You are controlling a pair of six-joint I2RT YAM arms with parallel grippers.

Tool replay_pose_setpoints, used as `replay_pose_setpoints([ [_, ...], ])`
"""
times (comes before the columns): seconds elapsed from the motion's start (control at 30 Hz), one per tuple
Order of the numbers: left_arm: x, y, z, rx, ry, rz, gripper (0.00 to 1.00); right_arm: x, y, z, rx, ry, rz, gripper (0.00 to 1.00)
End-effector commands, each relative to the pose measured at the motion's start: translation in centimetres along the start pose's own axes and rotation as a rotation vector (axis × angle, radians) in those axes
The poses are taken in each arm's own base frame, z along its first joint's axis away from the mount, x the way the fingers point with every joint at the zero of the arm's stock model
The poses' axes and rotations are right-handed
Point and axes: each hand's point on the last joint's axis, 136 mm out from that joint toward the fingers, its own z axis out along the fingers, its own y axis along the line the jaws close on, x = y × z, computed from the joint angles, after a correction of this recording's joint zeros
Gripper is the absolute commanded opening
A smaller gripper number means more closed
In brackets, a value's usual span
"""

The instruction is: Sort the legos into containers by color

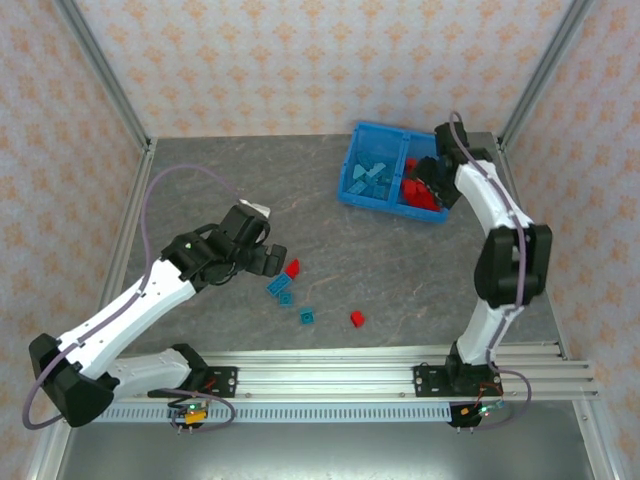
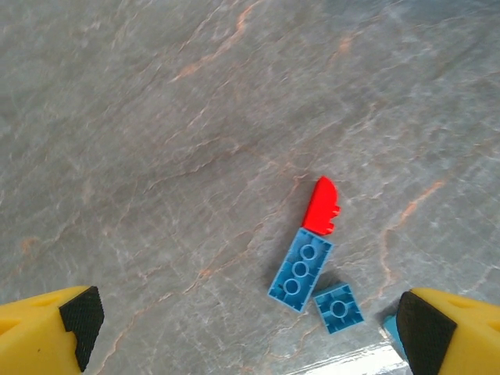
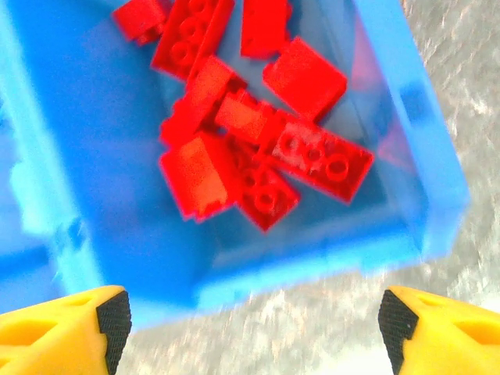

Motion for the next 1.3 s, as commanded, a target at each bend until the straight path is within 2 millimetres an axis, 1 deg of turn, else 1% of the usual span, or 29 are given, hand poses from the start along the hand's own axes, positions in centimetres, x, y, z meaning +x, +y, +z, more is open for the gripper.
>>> replay_pose_setpoints([
  [0.0,2.6,1.0,2.4,-0.024,0.136,-0.094,1.0,3.3,3.4,-5.7,-0.244,0.039,-0.114,0.84],
  [0.07,3.7,0.8,3.8,-0.001,0.206,-0.112,1.0,6.7,4.7,-9.1,-0.325,0.083,-0.212,0.85],
  [0.13,4.4,0.3,5.2,0.036,0.268,-0.136,1.0,11.2,5.9,-12.5,-0.391,0.151,-0.324,0.86],
  [0.17,4.5,-0.2,5.8,0.059,0.283,-0.144,1.0,13.3,6.3,-13.7,-0.414,0.182,-0.365,0.86],
  [0.23,4.5,-1.4,7.1,0.12,0.308,-0.15,1.0,18.6,6.8,-15.8,-0.466,0.27,-0.435,0.87],
  [0.3,4.2,-2.5,8.2,0.169,0.326,-0.147,1.0,22.9,6.7,-16.8,-0.483,0.333,-0.475,0.87],
  [0.33,4.0,-3.2,8.7,0.204,0.335,-0.14,1.0,24.5,6.3,-16.9,-0.473,0.349,-0.48,0.87],
  [0.4,3.7,-4.4,9.6,0.261,0.348,-0.125,1.0,26.8,5.7,-16.8,-0.453,0.359,-0.47,0.86],
  [0.43,3.6,-5.0,10.1,0.286,0.359,-0.113,1.0,27.7,5.7,-16.7,-0.458,0.363,-0.46,0.86],
  [0.47,3.6,-5.3,10.7,0.293,0.374,-0.104,0.99,28.3,5.5,-17.0,-0.472,0.365,-0.45,0.86],
  [0.53,3.5,-5.7,12.0,0.294,0.404,-0.08,0.95,28.8,4.7,-17.3,-0.453,0.36,-0.446,0.86],
  [0.63,3.3,-6.2,13.8,0.294,0.425,-0.065,0.81,28.3,3.0,-17.5,-0.4,0.336,-0.439,0.85],
  [0.73,3.2,-6.4,15.1,0.29,0.446,-0.059,0.7,28.1,1.9,-17.3,-0.375,0.321,-0.428,0.85],
  [0.8,3.3,-6.6,15.8,0.286,0.461,-0.058,0.6,28.0,1.5,-16.9,-0.358,0.308,-0.414,0.84],
  [0.87,3.5,-6.6,16.3,0.281,0.477,-0.059,0.49,27.9,1.5,-16.5,-0.354,0.3,-0.4,0.84],
  [1.0,4.4,-6.6,16.9,0.278,0.511,-0.056,0.33,27.5,1.8,-16.2,-0.352,0.274,-0.378,0.84],
  [1.07,4.7,-6.9,17.1,0.292,0.52,-0.064,0.3,27.0,1.9,-16.3,-0.348,0.248,-0.373,0.84],
  [1.17,5.0,-7.3,17.2,0.308,0.535,-0.085,0.26,25.7,2.1,-16.7,-0.333,0.189,-0.353,0.84],
  [1.23,4.8,-7.3,17.1,0.313,0.53,-0.096,0.22,25.0,2.4,-17.1,-0.335,0.158,-0.335,0.84],
  [1.27,4.4,-7.4,16.8,0.318,0.519,-0.102,0.18,24.6,2.5,-17.3,-0.337,0.143,-0.327,0.84],
])
